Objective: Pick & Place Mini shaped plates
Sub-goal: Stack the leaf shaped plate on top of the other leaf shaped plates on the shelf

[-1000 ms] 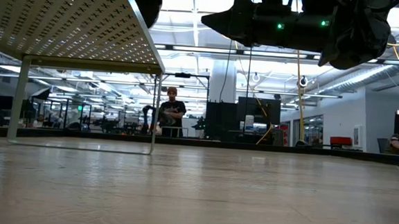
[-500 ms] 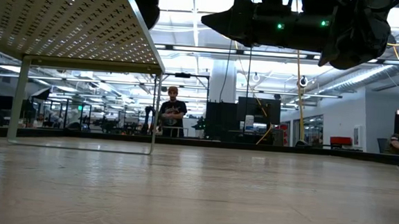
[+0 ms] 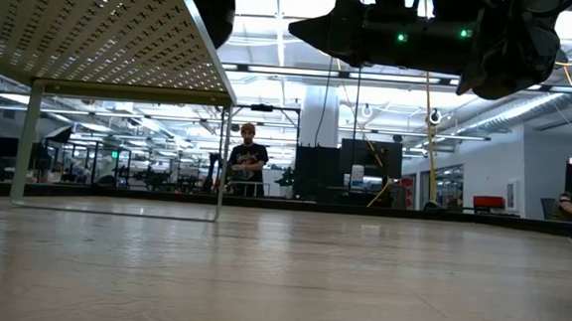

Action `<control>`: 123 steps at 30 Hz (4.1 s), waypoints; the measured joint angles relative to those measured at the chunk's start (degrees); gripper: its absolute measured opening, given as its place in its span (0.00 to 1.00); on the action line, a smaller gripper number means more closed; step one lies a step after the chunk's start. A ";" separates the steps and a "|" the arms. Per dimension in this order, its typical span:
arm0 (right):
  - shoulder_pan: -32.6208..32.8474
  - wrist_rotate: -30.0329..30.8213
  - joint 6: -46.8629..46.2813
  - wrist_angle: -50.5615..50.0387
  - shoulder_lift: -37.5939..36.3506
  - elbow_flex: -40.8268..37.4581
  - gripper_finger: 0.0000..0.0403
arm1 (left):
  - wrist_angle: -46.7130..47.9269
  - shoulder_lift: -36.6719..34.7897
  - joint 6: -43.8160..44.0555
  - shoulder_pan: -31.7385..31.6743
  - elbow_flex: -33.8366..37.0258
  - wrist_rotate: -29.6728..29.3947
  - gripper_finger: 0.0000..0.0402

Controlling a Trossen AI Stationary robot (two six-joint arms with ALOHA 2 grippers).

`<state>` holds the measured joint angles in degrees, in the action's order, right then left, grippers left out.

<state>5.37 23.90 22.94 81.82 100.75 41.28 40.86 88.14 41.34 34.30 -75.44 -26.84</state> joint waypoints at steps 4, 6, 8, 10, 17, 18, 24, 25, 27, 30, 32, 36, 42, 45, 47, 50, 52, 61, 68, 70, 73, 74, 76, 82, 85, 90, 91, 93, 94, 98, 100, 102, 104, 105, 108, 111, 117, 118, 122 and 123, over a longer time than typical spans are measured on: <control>-0.01 -0.01 0.00 0.00 0.00 0.00 0.42 | -0.36 0.00 0.17 0.00 0.00 0.05 0.17; 0.00 0.00 0.00 0.00 0.00 0.00 0.42 | -0.59 0.00 0.15 0.00 -0.02 0.03 0.21; 0.00 -0.02 0.00 0.00 0.00 0.00 0.42 | -0.51 0.00 0.15 0.00 -0.02 -0.42 0.24; -0.02 -0.01 0.00 0.00 0.00 0.00 0.42 | -0.46 0.00 0.15 0.02 -0.02 -1.43 0.27; -0.02 0.00 0.00 0.00 0.00 -0.02 0.42 | -0.44 0.00 -2.68 -0.89 -0.02 -3.22 0.36; -0.02 0.00 0.00 0.00 0.00 -0.02 0.42 | -0.44 0.00 -3.23 -1.10 -0.02 -3.23 0.36; 0.00 0.00 0.00 0.00 0.00 0.00 0.42 | -1.00 0.00 -12.15 -1.60 -0.02 -2.04 0.37; 0.00 0.00 0.00 0.00 0.00 0.00 0.42 | -1.18 0.00 -15.10 -1.38 -0.02 -1.81 0.37; 0.00 0.00 0.00 0.00 0.00 -0.01 0.42 | -1.43 0.00 -19.74 -0.75 0.13 -2.08 0.37; 0.00 -0.01 0.00 0.00 0.00 -0.01 0.42 | -1.87 0.00 -24.85 -0.39 1.89 -2.72 0.37; 0.00 0.00 0.00 0.00 0.00 -0.02 0.42 | -2.16 0.02 -26.43 -0.46 3.29 -3.57 0.37; 0.00 0.00 0.00 0.00 0.00 -0.01 0.42 | -3.88 0.02 -26.63 -0.55 4.95 -8.02 0.37; 0.00 0.00 0.00 0.00 0.00 0.00 0.42 | -7.57 0.02 -26.01 -0.68 4.96 -10.77 0.37; 0.00 -0.02 0.00 0.02 0.00 0.00 0.42 | -8.26 0.02 -24.20 -0.70 4.96 -10.81 0.37; -0.01 -0.02 0.00 0.01 0.00 0.00 0.42 | -7.90 0.02 -22.82 -0.95 4.96 -10.77 0.37; -0.01 -0.02 0.00 0.01 0.00 -0.02 0.42 | -7.22 0.02 -22.67 -1.58 4.96 -10.82 0.37; 0.00 -0.02 0.00 0.02 0.00 0.00 0.42 | -6.69 0.02 -23.75 -1.90 4.96 -11.75 0.37; -0.01 -0.02 0.00 0.01 0.00 0.00 0.42 | -6.35 0.02 -37.62 -2.69 4.96 -27.20 0.37; 0.00 -0.02 0.00 -0.15 0.00 -0.01 0.42 | 1.87 0.00 -37.50 -5.58 4.96 -31.05 0.37; 0.00 -0.02 0.00 -0.22 0.00 -0.01 0.42 | 6.70 0.00 -33.35 -6.66 4.96 -30.33 0.37; 0.00 -0.02 0.00 -0.20 0.00 0.00 0.42 | 11.43 0.00 -26.82 -8.41 4.96 -27.48 0.37; 0.00 -0.02 0.00 -0.22 0.00 0.00 0.42 | 12.32 0.00 -25.11 -8.86 4.96 -26.12 0.37; 0.00 -0.02 0.00 -0.20 0.00 0.00 0.42 | 13.40 0.00 -23.25 -9.49 4.96 -22.51 0.37; 0.00 -0.02 0.00 -0.22 0.00 0.00 0.42 | 13.01 0.00 -22.11 -9.96 4.96 -13.24 0.37; -0.02 -0.02 0.00 -0.22 0.00 -0.02 0.42 | 13.07 -0.11 -21.29 -9.45 4.96 -11.43 0.37; -0.02 0.00 0.00 -0.22 0.00 0.00 0.42 | 13.25 -0.97 -21.29 -7.94 4.88 -10.44 0.37; 0.00 -0.02 0.00 -0.22 0.00 0.00 0.42 | 13.58 -0.98 -21.29 -7.63 4.79 -10.47 0.37; 0.00 -0.02 -0.02 -0.22 0.00 -0.02 0.42 | 13.86 -1.86 -21.31 -6.94 4.78 -10.54 0.37; -0.01 -0.02 -0.10 -0.22 0.00 -0.01 0.42 | 13.59 -2.25 -21.29 -6.75 4.65 -10.66 0.37; 0.00 -0.02 -0.85 -0.22 0.00 0.00 0.42 | 12.90 -3.59 -21.27 -5.90 4.69 -10.62 0.37; -0.01 -0.02 -0.85 -0.24 0.00 -0.01 0.42 | 10.59 -4.32 -21.50 -5.76 4.52 -11.30 0.37; -0.02 -0.02 -0.85 -0.24 0.00 -0.02 0.42 | 9.46 -4.81 -21.95 -5.15 4.52 -11.58 0.37; -0.01 -0.02 -0.85 -0.30 0.00 -0.02 0.42 | 7.19 -5.36 -22.23 -4.87 4.68 -11.33 0.37; 0.00 -0.02 -0.85 -0.42 0.00 -0.02 0.42 | 5.24 -5.60 -23.04 -4.79 4.62 -11.27 0.37; 0.00 -0.02 -1.41 -0.44 0.00 -0.02 0.42 | 1.77 -7.22 -25.27 -3.52 4.63 -10.25 0.37; -0.02 -0.02 -3.15 -1.11 0.00 -0.02 0.42 | -2.29 -9.85 -28.37 -1.93 4.61 -9.52 0.37; 0.26 -0.24 -5.17 -1.62 -0.15 -0.02 0.42 | -3.79 -16.59 -29.70 2.93 7.71 -13.51 0.37; 0.70 -0.22 -6.06 -2.84 -0.89 -0.02 0.42 | -4.69 -18.15 -29.67 3.64 9.48 -14.77 0.37; 4.60 -3.28 -12.75 -21.42 -7.84 2.29 0.43 | -9.65 -26.49 -27.84 5.40 20.90 -18.20 0.37; 6.11 -3.48 -14.98 -29.88 -9.95 3.49 0.43 | -12.45 -28.84 -27.92 5.51 24.18 -17.72 0.37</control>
<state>11.47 20.42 7.95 51.95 90.80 44.77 28.41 59.30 13.42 39.81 -51.26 -44.56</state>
